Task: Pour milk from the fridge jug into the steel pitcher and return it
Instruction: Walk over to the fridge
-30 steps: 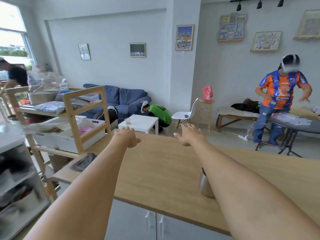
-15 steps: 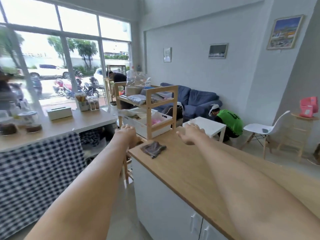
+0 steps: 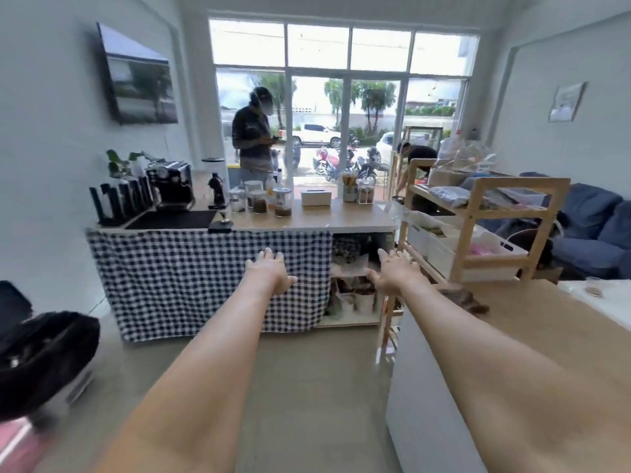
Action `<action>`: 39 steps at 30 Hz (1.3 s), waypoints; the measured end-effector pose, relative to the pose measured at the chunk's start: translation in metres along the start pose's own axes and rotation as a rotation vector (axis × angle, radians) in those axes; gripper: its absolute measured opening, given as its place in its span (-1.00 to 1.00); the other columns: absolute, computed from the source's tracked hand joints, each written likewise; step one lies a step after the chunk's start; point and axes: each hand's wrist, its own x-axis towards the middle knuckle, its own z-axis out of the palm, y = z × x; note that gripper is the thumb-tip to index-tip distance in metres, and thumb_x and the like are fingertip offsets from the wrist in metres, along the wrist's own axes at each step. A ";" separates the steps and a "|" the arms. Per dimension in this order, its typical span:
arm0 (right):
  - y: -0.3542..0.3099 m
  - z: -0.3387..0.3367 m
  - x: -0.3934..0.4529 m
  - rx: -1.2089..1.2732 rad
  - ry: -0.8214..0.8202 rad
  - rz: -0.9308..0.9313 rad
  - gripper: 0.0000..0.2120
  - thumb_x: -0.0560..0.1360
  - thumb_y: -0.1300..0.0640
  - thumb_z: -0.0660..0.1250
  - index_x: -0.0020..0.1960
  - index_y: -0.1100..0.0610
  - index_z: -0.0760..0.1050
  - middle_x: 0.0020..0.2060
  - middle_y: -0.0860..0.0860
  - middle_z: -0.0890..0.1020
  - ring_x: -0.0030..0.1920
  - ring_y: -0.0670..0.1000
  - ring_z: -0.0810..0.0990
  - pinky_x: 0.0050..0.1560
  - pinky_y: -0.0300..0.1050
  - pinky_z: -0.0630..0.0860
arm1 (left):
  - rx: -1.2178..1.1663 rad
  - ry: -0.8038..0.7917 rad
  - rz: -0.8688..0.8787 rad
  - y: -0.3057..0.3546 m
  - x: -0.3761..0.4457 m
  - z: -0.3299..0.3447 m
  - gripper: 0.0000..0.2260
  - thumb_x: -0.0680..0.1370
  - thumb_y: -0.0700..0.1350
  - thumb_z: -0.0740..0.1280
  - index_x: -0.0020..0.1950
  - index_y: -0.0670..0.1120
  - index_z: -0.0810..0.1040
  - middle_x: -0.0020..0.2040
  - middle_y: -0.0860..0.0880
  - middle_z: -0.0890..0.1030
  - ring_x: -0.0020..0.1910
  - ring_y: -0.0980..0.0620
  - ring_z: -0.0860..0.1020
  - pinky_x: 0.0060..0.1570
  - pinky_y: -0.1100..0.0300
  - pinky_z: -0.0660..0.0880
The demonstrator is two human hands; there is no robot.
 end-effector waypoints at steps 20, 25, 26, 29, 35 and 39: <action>-0.367 0.045 -0.097 0.042 -0.107 -0.646 -0.32 0.62 -0.18 0.05 0.57 0.18 -0.04 0.56 0.15 0.05 0.56 0.13 -0.05 0.49 0.18 -0.02 | -0.103 0.016 -0.603 -0.327 -0.191 0.046 -0.34 0.61 0.17 0.12 0.57 -0.15 -0.01 0.58 -0.17 -0.05 0.56 -0.13 -0.04 0.50 -0.11 0.02; -0.465 0.052 -0.153 0.069 -0.080 -0.822 -0.35 0.61 -0.17 0.08 0.55 0.18 0.03 0.53 0.15 0.15 0.54 0.14 0.05 0.46 0.19 0.06 | -0.120 0.038 -0.760 -0.414 -0.260 0.058 -0.34 0.61 0.16 0.11 0.57 -0.16 -0.04 0.58 -0.18 -0.10 0.57 -0.12 -0.08 0.50 -0.10 -0.01; -0.483 0.055 -0.166 0.072 -0.081 -0.851 -0.35 0.61 -0.17 0.08 0.55 0.17 0.04 0.53 0.15 0.17 0.53 0.14 0.06 0.45 0.19 0.07 | -0.122 0.043 -0.787 -0.429 -0.275 0.060 -0.34 0.61 0.16 0.10 0.57 -0.16 -0.03 0.58 -0.18 -0.09 0.57 -0.12 -0.09 0.50 -0.10 -0.01; -0.530 0.066 -0.204 0.072 -0.099 -0.927 -0.37 0.61 -0.16 0.08 0.54 0.17 0.07 0.51 0.15 0.21 0.52 0.15 0.10 0.44 0.19 0.09 | -0.130 0.041 -0.873 -0.469 -0.321 0.071 -0.35 0.61 0.16 0.10 0.57 -0.16 -0.02 0.58 -0.18 -0.10 0.57 -0.10 -0.10 0.49 -0.09 -0.02; -0.607 0.084 -0.283 0.068 -0.145 -1.080 -0.34 0.61 -0.18 0.08 0.56 0.16 0.03 0.52 0.13 0.18 0.52 0.12 0.08 0.45 0.17 0.11 | -0.122 0.018 -1.046 -0.531 -0.419 0.093 -0.35 0.62 0.15 0.09 0.57 -0.16 -0.05 0.58 -0.18 -0.10 0.57 -0.11 -0.10 0.49 -0.08 -0.02; -0.653 0.086 -0.332 0.055 -0.157 -1.191 -0.35 0.61 -0.16 0.07 0.56 0.15 0.00 0.54 0.12 0.13 0.54 0.10 0.04 0.46 0.14 0.09 | -0.104 0.076 -1.165 -0.562 -0.483 0.109 -0.34 0.63 0.14 0.09 0.57 -0.18 -0.07 0.58 -0.18 -0.07 0.56 -0.11 -0.06 0.49 -0.07 0.03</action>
